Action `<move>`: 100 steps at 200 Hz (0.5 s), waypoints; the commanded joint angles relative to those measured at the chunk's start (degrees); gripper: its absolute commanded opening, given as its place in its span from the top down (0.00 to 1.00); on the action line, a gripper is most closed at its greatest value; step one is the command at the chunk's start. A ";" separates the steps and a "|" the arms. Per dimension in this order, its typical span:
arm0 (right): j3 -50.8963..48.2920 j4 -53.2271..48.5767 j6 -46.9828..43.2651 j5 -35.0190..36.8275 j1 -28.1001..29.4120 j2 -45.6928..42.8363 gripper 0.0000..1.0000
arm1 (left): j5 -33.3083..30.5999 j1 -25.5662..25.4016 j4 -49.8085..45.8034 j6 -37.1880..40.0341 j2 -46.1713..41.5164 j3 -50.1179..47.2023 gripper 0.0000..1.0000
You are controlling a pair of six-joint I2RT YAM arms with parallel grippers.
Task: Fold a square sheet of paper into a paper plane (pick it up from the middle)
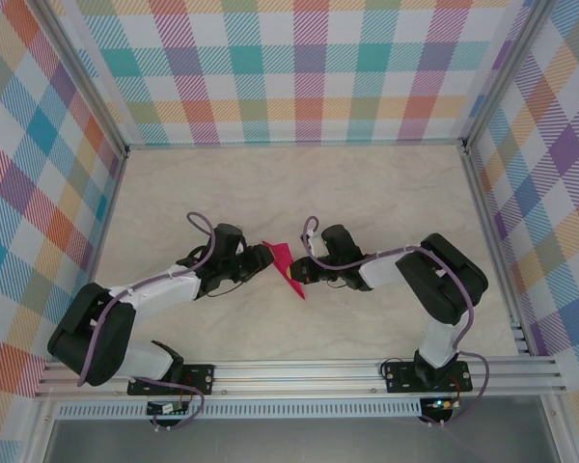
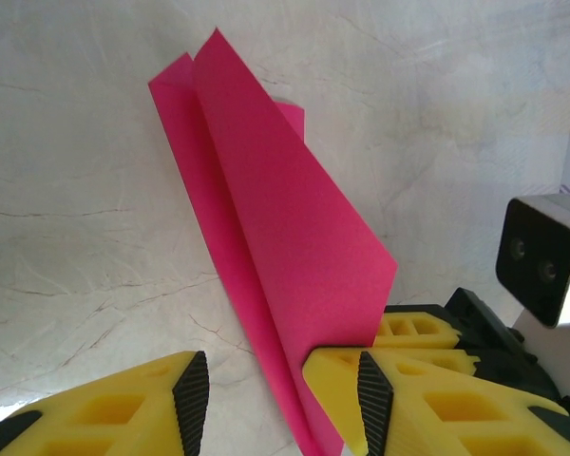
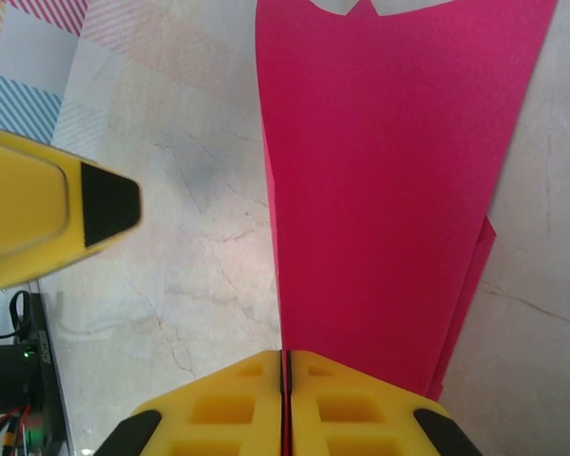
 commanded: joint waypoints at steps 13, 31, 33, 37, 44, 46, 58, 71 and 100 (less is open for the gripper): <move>2.34 -1.88 3.38 -3.65 -0.77 1.45 0.91 | 0.33 -1.03 3.92 1.80 1.83 -0.17 0.53; 2.51 -2.26 4.36 -4.25 -0.94 1.94 0.91 | 0.24 -1.46 4.25 1.90 2.63 0.19 0.54; 2.51 -2.28 4.49 -4.39 -0.95 1.95 0.91 | 0.24 -1.51 4.31 1.92 2.77 0.24 0.54; 2.53 -2.28 4.68 -4.65 -0.95 2.03 0.91 | 0.24 -1.51 4.45 1.94 3.01 0.33 0.55; 2.52 -2.30 4.96 -4.90 -0.95 2.18 0.90 | 0.33 -1.72 4.60 1.83 3.42 0.52 0.55; 2.51 -2.31 5.10 -4.90 -1.01 2.30 0.90 | 0.28 -1.73 4.66 1.85 3.51 0.54 0.56; 2.52 -2.37 5.43 -5.16 -1.04 2.51 0.90 | 0.29 -2.00 5.05 1.80 4.27 0.90 0.57; 2.60 -2.42 5.80 -5.75 -1.12 2.77 0.90 | 0.31 -2.17 5.45 1.89 5.14 1.33 0.60; 2.69 -2.43 7.35 -5.92 -1.21 3.58 0.90 | 0.76 -2.42 6.97 2.29 7.25 2.20 0.64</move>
